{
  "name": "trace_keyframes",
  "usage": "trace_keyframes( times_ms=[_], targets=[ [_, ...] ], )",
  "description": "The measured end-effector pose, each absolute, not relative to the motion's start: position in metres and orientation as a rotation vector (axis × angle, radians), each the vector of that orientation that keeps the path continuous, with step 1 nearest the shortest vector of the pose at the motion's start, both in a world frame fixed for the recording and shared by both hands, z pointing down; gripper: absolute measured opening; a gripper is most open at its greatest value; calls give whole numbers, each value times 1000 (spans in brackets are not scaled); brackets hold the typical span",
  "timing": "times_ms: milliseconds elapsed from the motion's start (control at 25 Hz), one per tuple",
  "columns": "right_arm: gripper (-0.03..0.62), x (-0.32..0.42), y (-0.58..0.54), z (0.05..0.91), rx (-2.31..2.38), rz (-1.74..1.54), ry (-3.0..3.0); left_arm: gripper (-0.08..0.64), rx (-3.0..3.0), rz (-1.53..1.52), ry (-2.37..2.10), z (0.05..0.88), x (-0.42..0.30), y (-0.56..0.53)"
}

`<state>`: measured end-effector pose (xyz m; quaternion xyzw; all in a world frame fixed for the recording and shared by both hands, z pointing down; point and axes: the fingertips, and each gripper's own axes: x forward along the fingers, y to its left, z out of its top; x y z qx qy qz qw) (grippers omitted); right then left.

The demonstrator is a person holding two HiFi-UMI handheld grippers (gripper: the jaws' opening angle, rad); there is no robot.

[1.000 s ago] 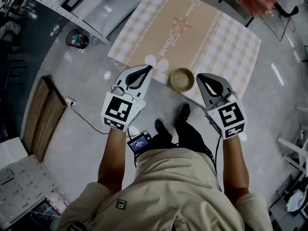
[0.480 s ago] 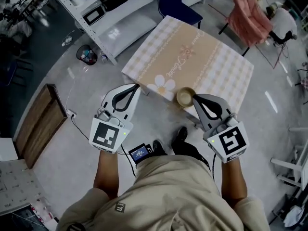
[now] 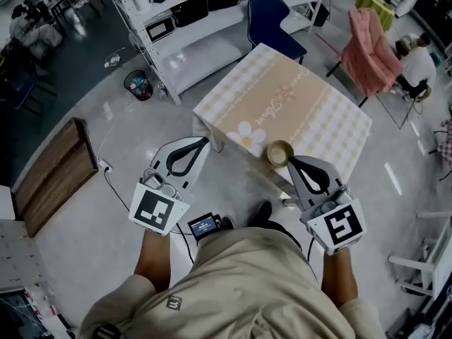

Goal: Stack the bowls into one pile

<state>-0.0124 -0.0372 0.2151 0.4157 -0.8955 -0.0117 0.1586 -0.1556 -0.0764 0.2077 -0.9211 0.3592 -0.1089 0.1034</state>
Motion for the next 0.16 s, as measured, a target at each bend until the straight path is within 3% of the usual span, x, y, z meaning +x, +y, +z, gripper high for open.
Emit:
trace_keyframes(
  times_ms=[160],
  targets=[
    [3, -22, -26, 209, 1217, -29, -2550, 8, -2730, -316, 1051, 204, -171, -69]
  ],
)
